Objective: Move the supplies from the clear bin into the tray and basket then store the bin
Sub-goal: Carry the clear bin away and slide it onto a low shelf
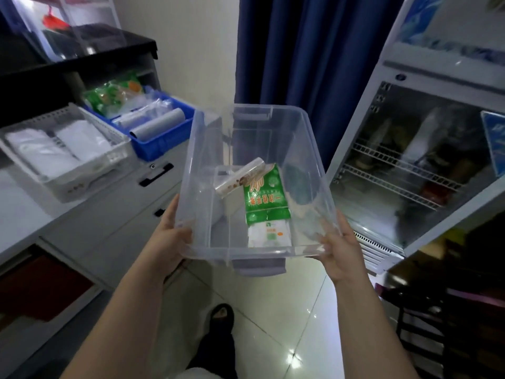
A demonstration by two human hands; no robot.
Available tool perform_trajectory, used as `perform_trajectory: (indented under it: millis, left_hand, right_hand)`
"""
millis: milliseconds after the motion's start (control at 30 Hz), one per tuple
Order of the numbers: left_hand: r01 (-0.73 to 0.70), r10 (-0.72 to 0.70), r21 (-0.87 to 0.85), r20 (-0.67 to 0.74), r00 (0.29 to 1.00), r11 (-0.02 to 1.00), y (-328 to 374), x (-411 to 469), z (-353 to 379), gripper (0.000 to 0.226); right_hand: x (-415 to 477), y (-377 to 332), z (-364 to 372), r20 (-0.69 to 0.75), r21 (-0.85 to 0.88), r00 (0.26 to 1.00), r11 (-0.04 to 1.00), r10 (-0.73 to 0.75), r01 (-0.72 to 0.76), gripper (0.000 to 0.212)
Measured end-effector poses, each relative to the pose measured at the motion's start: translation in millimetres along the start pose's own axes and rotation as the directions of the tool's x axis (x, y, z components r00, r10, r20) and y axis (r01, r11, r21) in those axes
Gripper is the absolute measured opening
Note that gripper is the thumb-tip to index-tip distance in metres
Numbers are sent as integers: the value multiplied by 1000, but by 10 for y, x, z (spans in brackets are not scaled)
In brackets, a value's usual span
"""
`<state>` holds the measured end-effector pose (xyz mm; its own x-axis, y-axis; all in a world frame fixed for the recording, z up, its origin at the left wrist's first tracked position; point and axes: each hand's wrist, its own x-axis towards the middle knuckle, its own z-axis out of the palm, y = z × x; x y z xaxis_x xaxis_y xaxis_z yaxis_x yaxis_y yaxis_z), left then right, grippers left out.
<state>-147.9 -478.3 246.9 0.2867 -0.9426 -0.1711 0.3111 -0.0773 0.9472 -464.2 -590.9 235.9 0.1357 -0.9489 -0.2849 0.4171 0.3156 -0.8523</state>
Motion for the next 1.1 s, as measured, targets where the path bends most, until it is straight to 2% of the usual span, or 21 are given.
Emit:
perform_trajectory:
  millis: [200,367,500,700,867,1100]
  left_hand:
    - [47,-45,-34,49,998,998,274,1649,73,81]
    - [48,-47,-16,55,997,999,796,3083,123,87]
    - [22,-22,-9,11,1000,1000,1013,3962,247,89]
    - [55,-60,-33,-164,985,998,1089,5206,365,85]
    - [90,-106,-63,-339,935,994,1085,6175,387,98]
    - [27,-96,-138,-526,845,990,1178,7128,257,91]
  right_hand:
    - [1490,-291,428,-22,-14,1000,1000,4,-4,79]
    - [2797,-716,989,-22,29,1000,1000,-10,11,67]
    - [3708,-1042,1295,-20,32,1000,999,-17,17,68]
    - [5216,-1411,1663,107,-90,994,996,12,-2,69]
    - [6529,-1677,2099,215,-208,972,977,98,-53,67]
    - [8081,-1702,2861,354,-251,904,955,240,-155,68]
